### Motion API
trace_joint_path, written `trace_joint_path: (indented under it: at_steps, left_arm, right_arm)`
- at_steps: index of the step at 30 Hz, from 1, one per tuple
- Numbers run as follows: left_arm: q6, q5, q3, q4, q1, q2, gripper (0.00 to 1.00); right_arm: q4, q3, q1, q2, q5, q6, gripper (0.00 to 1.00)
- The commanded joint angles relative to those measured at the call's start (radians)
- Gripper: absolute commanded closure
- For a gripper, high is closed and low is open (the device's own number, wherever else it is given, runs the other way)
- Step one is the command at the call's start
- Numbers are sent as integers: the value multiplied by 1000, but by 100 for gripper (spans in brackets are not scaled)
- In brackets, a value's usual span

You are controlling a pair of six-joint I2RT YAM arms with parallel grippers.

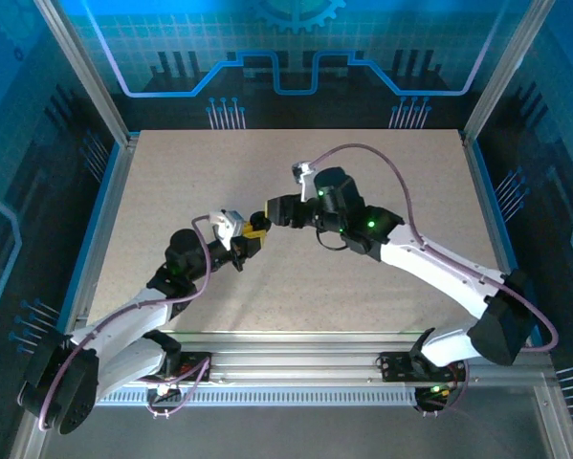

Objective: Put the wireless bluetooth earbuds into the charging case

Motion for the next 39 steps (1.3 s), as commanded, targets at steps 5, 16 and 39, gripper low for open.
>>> trace_joint_path:
  at_steps: [5,16,39]
  left_arm:
    - [106,105,-5,22,5,-21,88]
    - [163,169,14,2,6,-24,88]
    - [162,157,33,-17,5,-22,87]
  right_arm:
    - [-184,58,-77,-23,-225,-51,51]
    - [-284,22,-91,-61,-299,-86,51]
    - [-241,55,-63,78,-317,-75,52]
